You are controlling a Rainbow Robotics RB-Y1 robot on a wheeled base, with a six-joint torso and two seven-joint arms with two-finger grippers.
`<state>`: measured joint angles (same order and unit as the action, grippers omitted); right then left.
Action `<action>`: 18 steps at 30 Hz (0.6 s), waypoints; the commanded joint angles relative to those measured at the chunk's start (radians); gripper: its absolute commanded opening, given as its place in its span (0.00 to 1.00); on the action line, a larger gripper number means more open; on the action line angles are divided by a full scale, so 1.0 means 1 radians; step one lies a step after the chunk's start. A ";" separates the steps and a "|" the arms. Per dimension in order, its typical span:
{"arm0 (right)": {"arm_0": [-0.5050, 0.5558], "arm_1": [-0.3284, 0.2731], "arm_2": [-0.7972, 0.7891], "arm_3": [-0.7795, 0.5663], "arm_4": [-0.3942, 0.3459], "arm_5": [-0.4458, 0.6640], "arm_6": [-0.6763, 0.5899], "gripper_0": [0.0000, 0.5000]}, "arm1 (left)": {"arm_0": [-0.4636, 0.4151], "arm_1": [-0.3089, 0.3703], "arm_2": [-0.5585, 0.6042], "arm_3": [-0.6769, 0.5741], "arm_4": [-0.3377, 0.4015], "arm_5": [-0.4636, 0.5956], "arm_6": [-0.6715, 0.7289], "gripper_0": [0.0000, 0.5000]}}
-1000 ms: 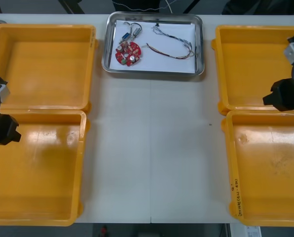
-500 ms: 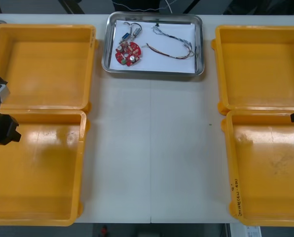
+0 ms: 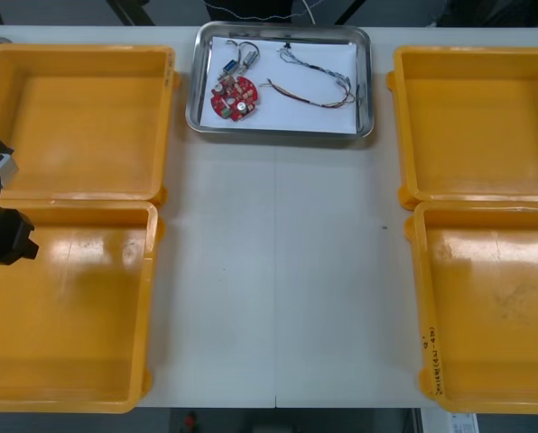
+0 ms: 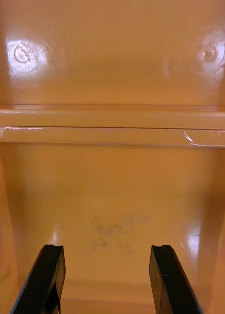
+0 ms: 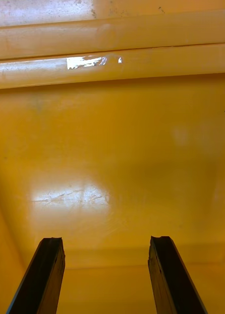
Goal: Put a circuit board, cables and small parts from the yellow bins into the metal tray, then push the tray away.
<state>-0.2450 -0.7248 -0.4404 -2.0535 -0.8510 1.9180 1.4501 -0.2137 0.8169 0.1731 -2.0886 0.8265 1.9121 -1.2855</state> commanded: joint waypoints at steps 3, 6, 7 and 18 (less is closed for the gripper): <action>0.029 -0.045 -0.023 -0.008 0.004 0.002 -0.025 1.00 | 0.014 0.044 0.031 -0.027 0.006 -0.005 0.080 1.00; 0.029 -0.045 -0.023 -0.008 0.004 0.002 -0.025 1.00 | 0.014 0.044 0.031 -0.027 0.006 -0.005 0.080 1.00; 0.029 -0.045 -0.023 -0.008 0.004 0.002 -0.025 1.00 | 0.014 0.044 0.031 -0.027 0.006 -0.005 0.080 1.00; 0.029 -0.045 -0.023 -0.008 0.004 0.002 -0.025 1.00 | 0.014 0.044 0.031 -0.027 0.006 -0.005 0.080 1.00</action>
<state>-0.2306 -0.7248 -0.4404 -2.0535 -0.8501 1.9180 1.4501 -0.2137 0.8170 0.1731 -2.0886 0.8265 1.9121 -1.2855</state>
